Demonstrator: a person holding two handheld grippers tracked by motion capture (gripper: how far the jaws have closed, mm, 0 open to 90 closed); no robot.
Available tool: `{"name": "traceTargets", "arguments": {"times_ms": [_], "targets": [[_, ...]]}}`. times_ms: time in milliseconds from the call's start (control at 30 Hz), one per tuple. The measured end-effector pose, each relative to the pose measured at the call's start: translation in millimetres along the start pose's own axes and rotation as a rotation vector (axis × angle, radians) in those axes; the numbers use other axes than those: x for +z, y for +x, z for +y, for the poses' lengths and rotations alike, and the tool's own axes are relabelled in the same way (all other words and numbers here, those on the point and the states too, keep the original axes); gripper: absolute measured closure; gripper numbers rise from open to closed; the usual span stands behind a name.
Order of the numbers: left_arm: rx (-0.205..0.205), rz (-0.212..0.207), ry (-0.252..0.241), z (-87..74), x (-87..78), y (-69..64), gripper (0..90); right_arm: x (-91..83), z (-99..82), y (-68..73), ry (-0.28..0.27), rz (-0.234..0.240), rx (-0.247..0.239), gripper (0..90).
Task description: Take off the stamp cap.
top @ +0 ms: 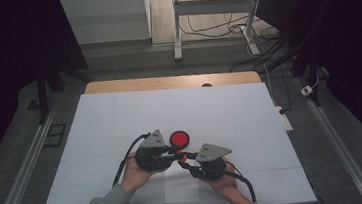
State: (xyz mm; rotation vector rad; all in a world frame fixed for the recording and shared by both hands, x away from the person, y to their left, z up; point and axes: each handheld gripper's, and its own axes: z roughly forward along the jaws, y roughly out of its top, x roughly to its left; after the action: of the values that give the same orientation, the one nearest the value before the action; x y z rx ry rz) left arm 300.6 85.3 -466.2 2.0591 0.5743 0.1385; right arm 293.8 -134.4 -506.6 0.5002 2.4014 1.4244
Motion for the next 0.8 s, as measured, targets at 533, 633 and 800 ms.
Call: {"name": "traceTargets", "arguments": {"times_ms": [533, 633, 800], "targets": [[0.01, -0.002, -0.01, 0.8, -1.6, -0.2, 72.8, -1.3, 0.6, -0.1, -0.007, -0.004, -0.011, 65.0], [0.01, 0.065, -0.075, 3.3, -15.2, 2.7, 73.0, 0.5, -1.8, -1.3, 0.031, -0.014, -0.011, 65.0], [-0.024, 0.066, -0.124, 1.4, -36.0, 13.7, 72.9, -3.6, -4.8, -8.9, -0.015, -0.015, 0.055, 65.0]]}}
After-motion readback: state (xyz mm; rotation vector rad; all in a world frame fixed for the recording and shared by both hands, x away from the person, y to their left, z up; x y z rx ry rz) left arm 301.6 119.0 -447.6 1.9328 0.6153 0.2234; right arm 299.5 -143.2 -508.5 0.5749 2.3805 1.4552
